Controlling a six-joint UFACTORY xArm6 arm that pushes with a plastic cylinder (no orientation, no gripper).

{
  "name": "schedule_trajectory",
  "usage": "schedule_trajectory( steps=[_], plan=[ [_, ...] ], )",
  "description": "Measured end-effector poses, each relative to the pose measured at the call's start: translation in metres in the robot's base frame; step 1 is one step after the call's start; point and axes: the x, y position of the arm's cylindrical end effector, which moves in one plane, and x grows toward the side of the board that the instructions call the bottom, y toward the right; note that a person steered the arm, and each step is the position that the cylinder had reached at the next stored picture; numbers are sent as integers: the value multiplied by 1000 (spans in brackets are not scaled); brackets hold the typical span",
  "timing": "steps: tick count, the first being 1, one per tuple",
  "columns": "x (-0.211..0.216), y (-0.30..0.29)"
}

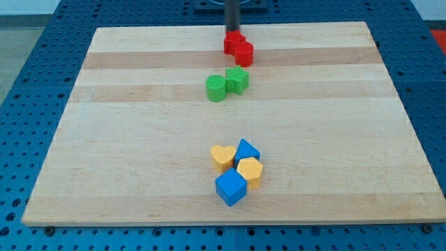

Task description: Push the red star towards the top of the green circle

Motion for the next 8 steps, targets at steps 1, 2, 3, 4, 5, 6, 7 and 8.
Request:
schedule_trajectory(
  steps=[1,2,3,4,5,6,7,8],
  plan=[
    [4,28],
    [5,35],
    [17,45],
    [13,45],
    [8,29],
    [6,12],
    [10,-3],
    [16,-13]
  ],
)
